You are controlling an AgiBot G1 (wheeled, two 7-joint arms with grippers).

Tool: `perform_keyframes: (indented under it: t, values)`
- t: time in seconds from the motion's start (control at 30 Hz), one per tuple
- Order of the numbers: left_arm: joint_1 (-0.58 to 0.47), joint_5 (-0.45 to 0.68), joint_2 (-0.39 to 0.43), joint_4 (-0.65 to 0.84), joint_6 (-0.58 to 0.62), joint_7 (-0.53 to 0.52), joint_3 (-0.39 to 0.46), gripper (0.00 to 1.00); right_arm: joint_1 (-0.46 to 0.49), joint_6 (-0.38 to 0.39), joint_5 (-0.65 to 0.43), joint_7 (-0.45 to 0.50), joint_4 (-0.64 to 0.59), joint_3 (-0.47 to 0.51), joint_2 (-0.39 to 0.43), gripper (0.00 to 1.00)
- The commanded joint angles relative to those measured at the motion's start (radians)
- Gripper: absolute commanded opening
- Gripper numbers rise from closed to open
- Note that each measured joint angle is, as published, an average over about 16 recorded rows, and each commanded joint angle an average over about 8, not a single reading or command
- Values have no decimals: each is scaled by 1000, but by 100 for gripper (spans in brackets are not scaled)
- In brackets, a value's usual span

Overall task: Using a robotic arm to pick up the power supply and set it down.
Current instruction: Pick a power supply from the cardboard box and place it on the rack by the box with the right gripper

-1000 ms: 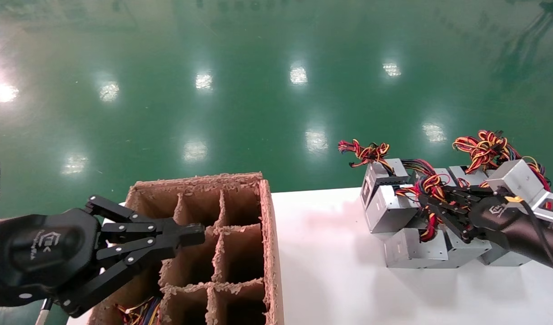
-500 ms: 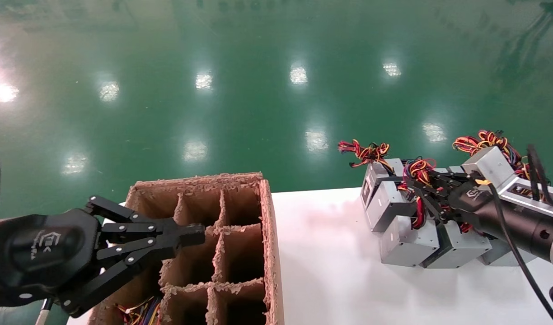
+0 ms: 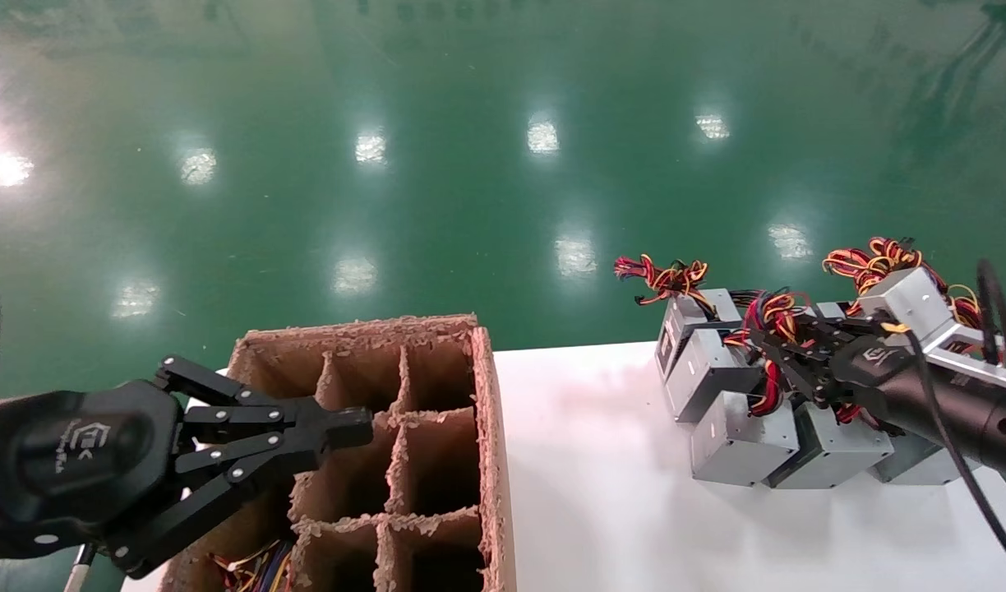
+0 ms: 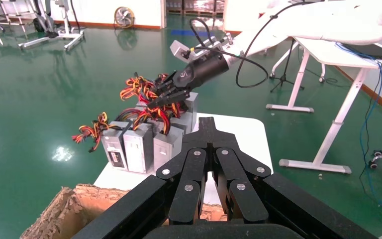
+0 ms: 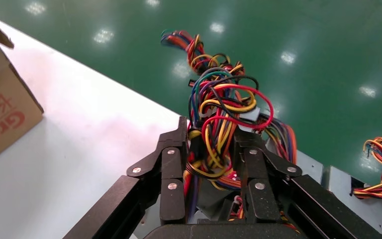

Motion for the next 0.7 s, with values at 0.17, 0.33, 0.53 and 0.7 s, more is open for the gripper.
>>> perform_keyframes:
  t: [0.17,0.33,0.53,0.7]
  values:
    - [0,0,0,0,0,0,0,0,-19,11,30,-12,14,22,9,100]
    - [0,0,0,0,0,0,0,0,-27,24,44,-27,37,41,17,100]
    - [0,0,0,0,0,0,0,0,-13,33,76,-66,76,74,5,100]
    - [0,0,0,0,0,0,0,0,12,10,109,-124,89,95,-29,100]
